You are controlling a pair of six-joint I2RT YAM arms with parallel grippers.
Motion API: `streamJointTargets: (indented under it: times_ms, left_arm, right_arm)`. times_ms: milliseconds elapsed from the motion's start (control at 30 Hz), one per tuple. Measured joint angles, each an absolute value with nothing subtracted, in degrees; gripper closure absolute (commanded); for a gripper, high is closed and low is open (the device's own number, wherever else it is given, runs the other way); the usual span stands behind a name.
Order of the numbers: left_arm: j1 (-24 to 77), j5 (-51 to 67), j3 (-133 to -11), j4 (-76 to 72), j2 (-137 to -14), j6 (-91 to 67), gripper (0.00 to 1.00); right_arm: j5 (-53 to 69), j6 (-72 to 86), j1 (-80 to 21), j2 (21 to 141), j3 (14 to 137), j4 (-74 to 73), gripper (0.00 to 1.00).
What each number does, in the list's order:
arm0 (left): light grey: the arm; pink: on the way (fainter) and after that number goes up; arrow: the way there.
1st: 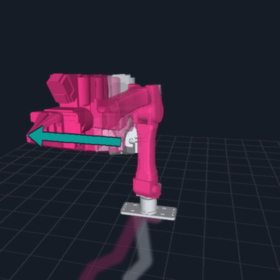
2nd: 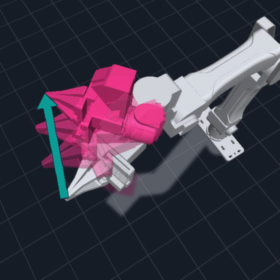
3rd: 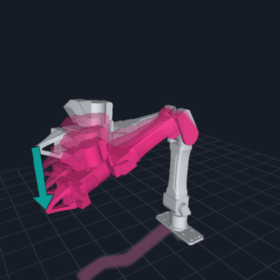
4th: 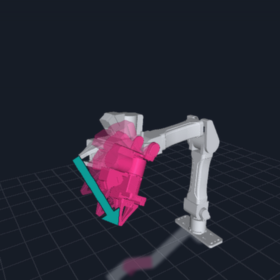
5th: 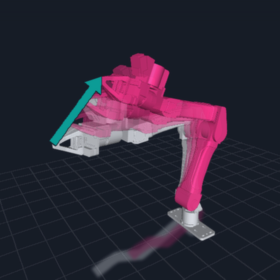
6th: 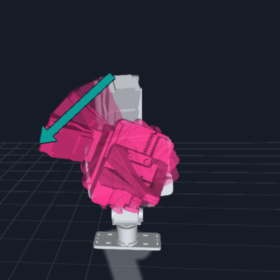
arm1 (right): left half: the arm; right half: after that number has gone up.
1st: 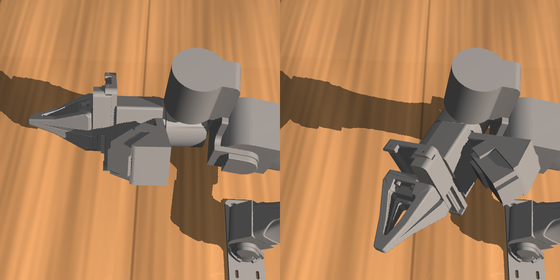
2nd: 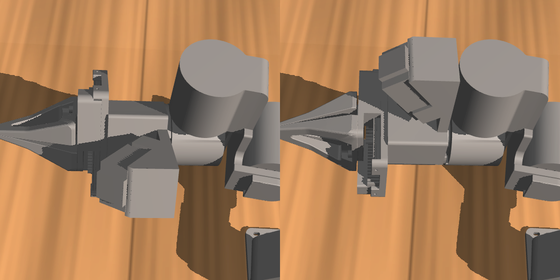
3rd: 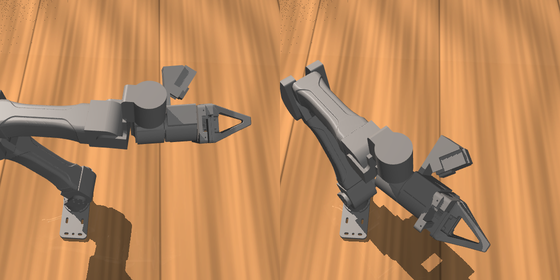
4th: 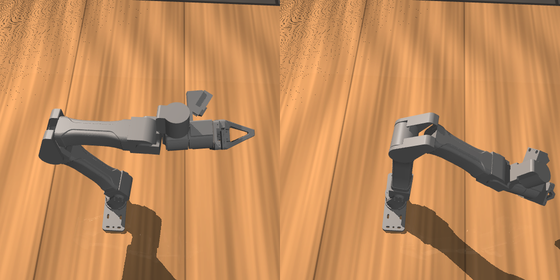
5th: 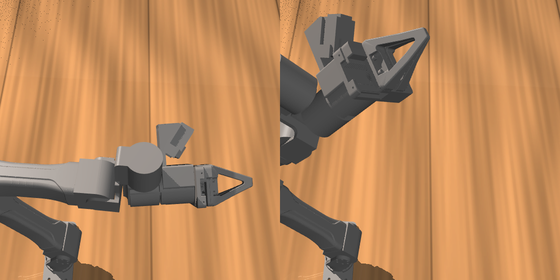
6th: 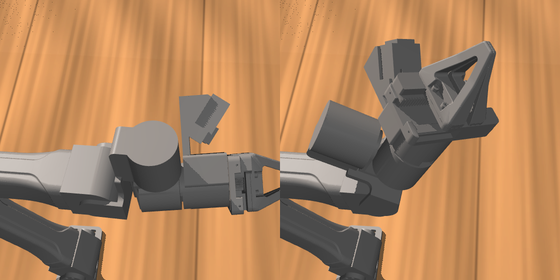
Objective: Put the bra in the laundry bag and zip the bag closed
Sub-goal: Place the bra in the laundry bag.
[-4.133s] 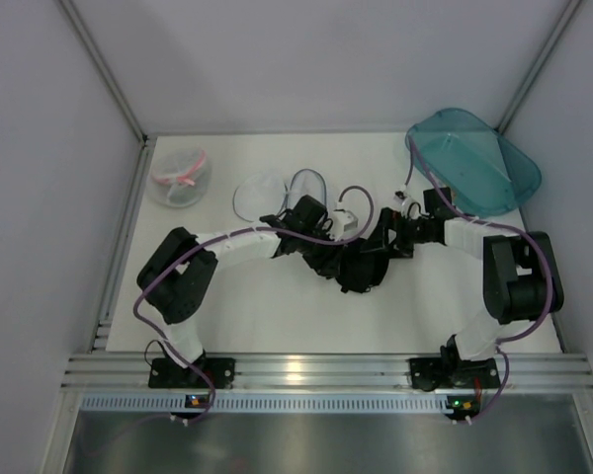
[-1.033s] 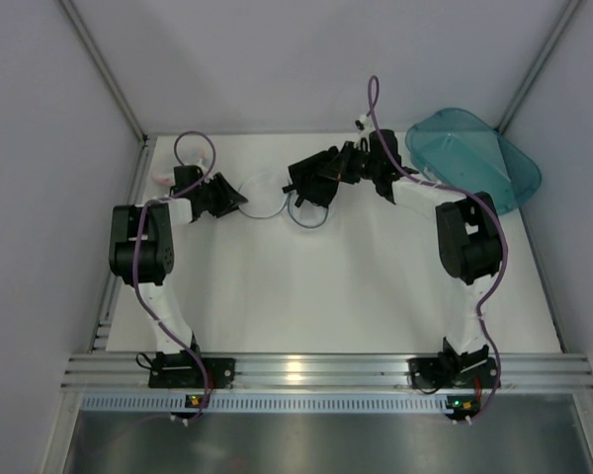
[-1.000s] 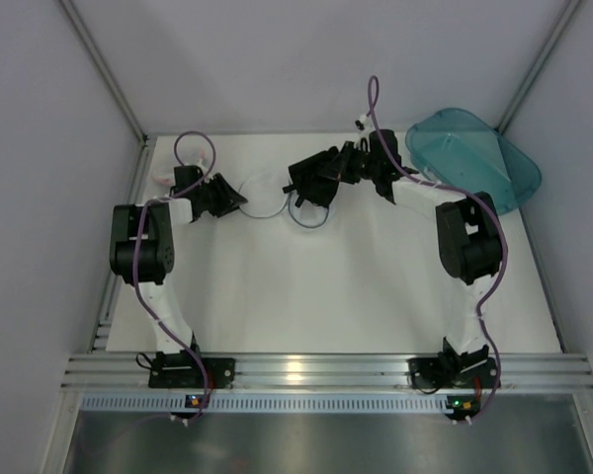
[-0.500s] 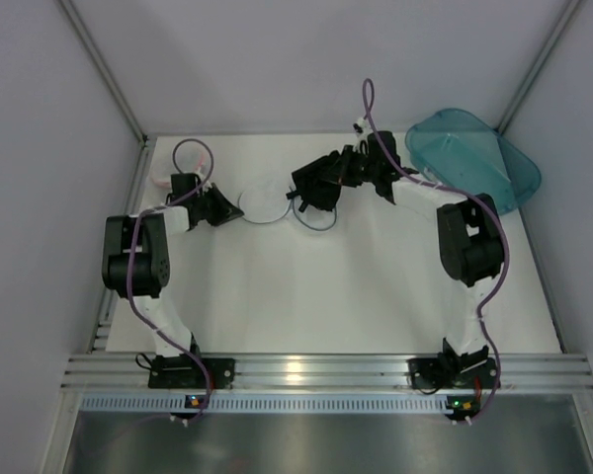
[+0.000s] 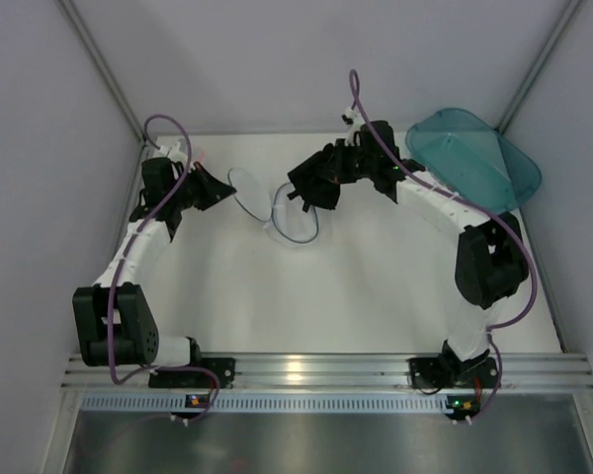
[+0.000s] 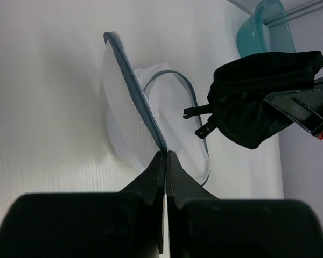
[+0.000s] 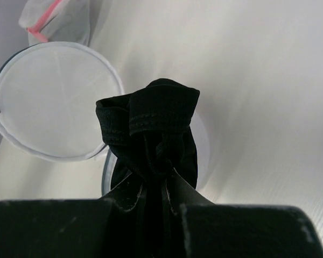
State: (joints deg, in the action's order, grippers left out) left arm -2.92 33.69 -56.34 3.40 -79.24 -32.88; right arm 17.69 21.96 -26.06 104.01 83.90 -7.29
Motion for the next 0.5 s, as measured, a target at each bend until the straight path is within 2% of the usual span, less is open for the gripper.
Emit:
streamJointTargets:
  times_ms: [500]
  left_arm:
    - [-2.5, 35.2, -56.3, 7.4, -77.1, -33.3, 1.00]
  right_arm:
    - [4.2, 23.9, -36.1, 108.8, 89.6, -20.5, 1.00]
